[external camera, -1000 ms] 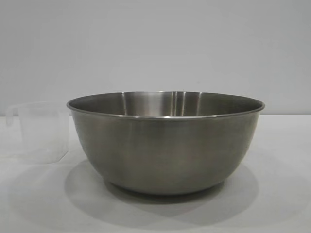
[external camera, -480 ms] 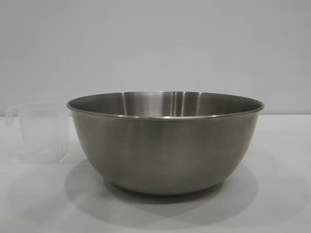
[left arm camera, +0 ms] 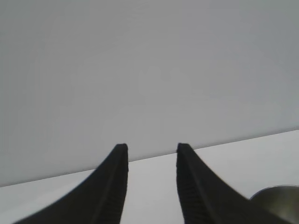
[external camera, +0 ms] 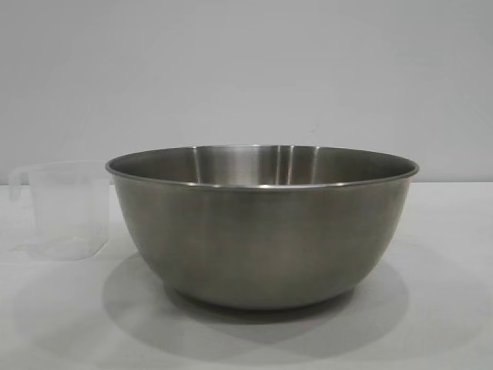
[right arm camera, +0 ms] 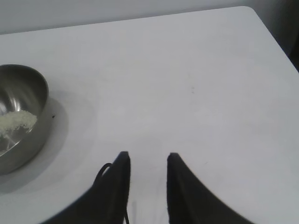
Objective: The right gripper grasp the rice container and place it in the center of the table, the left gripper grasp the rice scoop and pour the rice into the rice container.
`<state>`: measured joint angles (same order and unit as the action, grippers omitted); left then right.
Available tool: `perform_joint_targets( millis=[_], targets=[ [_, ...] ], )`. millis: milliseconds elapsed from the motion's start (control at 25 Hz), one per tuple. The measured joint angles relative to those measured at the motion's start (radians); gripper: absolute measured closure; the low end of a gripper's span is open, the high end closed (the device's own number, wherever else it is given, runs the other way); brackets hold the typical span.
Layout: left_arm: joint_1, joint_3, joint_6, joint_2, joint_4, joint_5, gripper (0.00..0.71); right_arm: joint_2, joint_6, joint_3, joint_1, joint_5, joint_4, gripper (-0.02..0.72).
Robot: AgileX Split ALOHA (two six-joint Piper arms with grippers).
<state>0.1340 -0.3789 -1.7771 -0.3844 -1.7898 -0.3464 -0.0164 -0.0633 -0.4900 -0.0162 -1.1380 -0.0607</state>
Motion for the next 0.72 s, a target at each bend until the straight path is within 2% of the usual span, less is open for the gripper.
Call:
perform_joint_targets(
  millis=[120, 160, 200, 320, 440, 480, 560, 640, 720],
  targets=[
    [0.000, 0.000, 0.017, 0.002, 0.016, 0.000, 0.498, 0.000, 0.000, 0.000, 0.000, 0.000, 0.000, 0.563],
    [0.000, 0.001, 0.074, 0.002, 0.074, 0.002, 0.498, 0.000, 0.000, 0.000, 0.000, 0.000, 0.000, 0.563],
    [0.000, 0.002, 0.173, 0.002, 0.152, 0.011, 0.498, 0.000, 0.000, 0.000, 0.000, 0.000, 0.000, 0.563],
    [-0.009, 0.000, 0.507, 0.015, 0.517, 0.119, 0.498, 0.000, 0.000, 0.000, 0.000, 0.000, 0.000, 0.563],
    [-0.050, -0.043, 0.810, 0.040, 0.890, 0.432, 0.498, 0.000, 0.000, 0.000, 0.000, 0.000, 0.000, 0.563],
    [-0.068, -0.070, 0.968, 0.048, 1.025, 0.610, 0.498, 0.000, 0.000, 0.000, 0.000, 0.000, 0.000, 0.563],
    [-0.088, -0.113, 1.231, 0.054, 1.220, 0.848, 0.498, 0.000, 0.000, 0.000, 0.000, 0.000, 0.000, 0.563],
    [-0.101, -0.123, 1.335, 0.075, 1.315, 0.987, 0.498, 0.000, 0.000, 0.000, 0.000, 0.000, 0.000, 0.563],
    [-0.108, -0.127, 1.391, 0.117, 1.406, 1.052, 0.498, 0.000, 0.000, 0.000, 0.000, 0.000, 0.000, 0.563]
  ],
)
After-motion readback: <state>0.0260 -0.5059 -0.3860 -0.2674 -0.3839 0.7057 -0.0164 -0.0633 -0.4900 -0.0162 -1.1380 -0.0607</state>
